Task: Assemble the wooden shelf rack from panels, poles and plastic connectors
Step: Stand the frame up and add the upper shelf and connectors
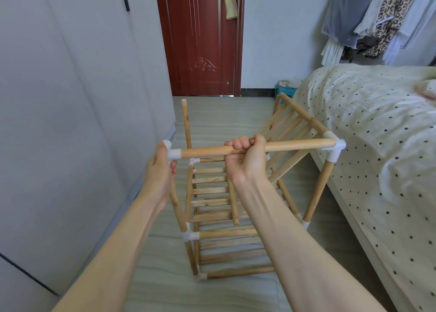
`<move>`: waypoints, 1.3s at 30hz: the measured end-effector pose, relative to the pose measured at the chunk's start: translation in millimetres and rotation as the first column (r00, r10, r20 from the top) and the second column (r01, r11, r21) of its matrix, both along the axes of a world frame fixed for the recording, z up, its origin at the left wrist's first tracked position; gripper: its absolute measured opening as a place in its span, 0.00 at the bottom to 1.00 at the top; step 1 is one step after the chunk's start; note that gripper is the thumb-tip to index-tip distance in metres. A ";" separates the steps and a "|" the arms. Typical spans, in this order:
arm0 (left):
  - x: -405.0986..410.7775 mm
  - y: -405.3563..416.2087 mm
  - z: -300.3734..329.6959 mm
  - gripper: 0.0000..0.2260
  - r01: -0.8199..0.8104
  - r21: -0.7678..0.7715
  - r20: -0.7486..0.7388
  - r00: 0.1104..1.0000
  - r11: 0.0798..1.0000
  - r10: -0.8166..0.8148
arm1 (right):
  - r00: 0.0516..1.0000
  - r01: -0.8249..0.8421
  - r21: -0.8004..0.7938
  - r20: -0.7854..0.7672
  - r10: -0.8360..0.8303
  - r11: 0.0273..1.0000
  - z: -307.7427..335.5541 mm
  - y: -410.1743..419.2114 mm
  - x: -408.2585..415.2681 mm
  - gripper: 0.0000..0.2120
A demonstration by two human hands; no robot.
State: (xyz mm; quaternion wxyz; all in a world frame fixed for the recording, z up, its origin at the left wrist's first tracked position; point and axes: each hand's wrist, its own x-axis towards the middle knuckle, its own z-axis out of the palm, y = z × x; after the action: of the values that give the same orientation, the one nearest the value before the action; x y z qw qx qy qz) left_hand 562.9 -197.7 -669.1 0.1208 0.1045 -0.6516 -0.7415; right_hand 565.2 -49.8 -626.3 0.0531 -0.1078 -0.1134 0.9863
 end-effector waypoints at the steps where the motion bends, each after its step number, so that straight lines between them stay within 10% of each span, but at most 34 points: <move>1: 0.6 -1.3 0.3 0.12 -0.002 0.005 0.004 1.000 1.000 0.002 | 1.000 -0.007 0.010 0.003 0.007 1.000 0.0 -1.2 -0.3 0.15; 9: 6.9 1.0 13.5 0.13 -0.024 -0.258 -0.004 1.000 0.966 0.024 | 0.983 -0.185 0.240 0.047 0.179 0.953 -6.9 21.7 11.6 0.16; 13: 18.6 7.9 26.7 0.14 -0.396 -0.711 -0.304 0.918 0.582 0.253 | 0.947 -0.296 0.657 0.108 0.302 0.693 -25.9 68.4 23.9 0.15; 16: 26.7 44.4 32.7 0.13 -0.405 -0.860 -0.404 0.912 0.312 0.068 | 0.972 -0.216 0.826 0.130 0.196 0.521 -34.3 116.7 33.8 0.13; 22: 25.0 157.3 29.9 0.19 -0.295 -0.948 -0.320 0.874 0.123 -0.366 | 0.923 0.077 0.987 -0.016 -0.386 0.142 -44.1 194.8 37.8 0.11; 25: 7.3 202.0 30.1 0.24 -0.194 -0.981 -0.176 0.873 0.008 -0.454 | 0.941 0.042 0.999 -0.047 -0.335 -0.024 -48.1 217.8 25.2 0.06; 30: -12.9 238.0 31.3 0.25 -0.178 -0.984 -0.149 0.887 -0.026 -0.436 | 0.988 0.073 0.997 -0.069 0.137 -0.025 -55.1 220.6 11.2 0.09; 39: -15.9 223.7 39.6 0.16 -0.178 -0.983 -0.175 0.876 0.036 -0.449 | 0.977 0.193 0.978 -0.198 0.075 0.075 -73.9 215.0 -2.5 0.08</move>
State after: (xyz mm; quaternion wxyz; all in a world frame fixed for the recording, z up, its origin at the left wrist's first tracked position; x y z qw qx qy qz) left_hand 547.0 26.0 -629.5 0.2291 -0.2456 -0.9372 -0.0942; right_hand 562.7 165.2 -700.2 0.1630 0.0504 -0.7424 0.6479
